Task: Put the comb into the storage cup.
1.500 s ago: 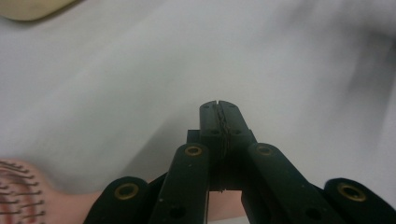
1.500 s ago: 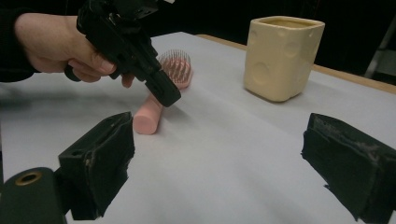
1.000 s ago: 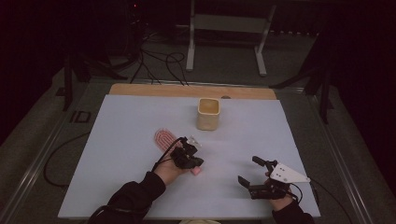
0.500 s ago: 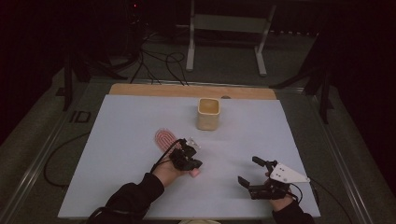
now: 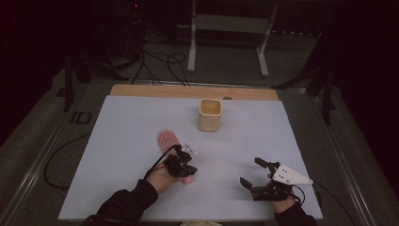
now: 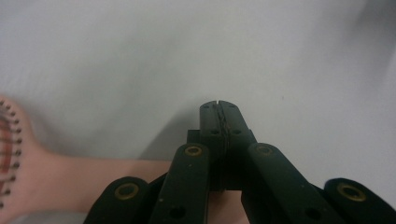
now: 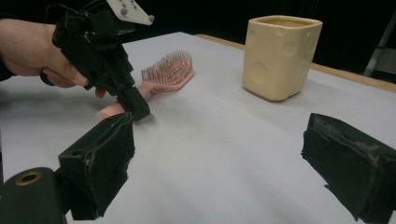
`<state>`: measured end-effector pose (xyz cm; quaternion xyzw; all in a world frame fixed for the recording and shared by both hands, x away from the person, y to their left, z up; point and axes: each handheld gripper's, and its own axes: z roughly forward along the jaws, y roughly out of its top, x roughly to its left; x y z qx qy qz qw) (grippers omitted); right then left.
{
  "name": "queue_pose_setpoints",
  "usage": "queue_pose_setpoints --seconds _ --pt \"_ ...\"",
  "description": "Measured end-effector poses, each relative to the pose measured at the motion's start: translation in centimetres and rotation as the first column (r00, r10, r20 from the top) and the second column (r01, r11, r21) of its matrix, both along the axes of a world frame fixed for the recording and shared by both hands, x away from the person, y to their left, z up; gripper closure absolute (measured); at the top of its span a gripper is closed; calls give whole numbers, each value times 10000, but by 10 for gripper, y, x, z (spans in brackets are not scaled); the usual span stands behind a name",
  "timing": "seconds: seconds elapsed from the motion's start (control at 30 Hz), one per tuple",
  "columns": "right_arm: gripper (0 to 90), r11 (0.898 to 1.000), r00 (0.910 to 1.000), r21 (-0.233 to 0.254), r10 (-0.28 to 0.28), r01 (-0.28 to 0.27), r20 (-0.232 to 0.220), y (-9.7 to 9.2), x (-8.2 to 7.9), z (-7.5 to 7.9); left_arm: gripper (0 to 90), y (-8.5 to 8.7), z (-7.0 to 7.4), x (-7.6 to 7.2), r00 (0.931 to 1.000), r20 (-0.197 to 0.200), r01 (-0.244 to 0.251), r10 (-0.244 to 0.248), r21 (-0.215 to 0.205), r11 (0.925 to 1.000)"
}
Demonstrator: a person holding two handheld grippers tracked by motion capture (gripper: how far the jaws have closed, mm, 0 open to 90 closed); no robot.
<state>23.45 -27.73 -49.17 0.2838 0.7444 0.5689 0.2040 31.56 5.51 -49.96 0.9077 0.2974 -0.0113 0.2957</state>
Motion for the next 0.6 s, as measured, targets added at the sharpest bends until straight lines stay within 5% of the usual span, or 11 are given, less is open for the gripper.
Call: queue_pose_setpoints --seconds 0.6 --pt "90 10000 10000 -1 6 -6 -50 1 0 1 900 50 2 -18 9979 -142 -627 632 293 9976"
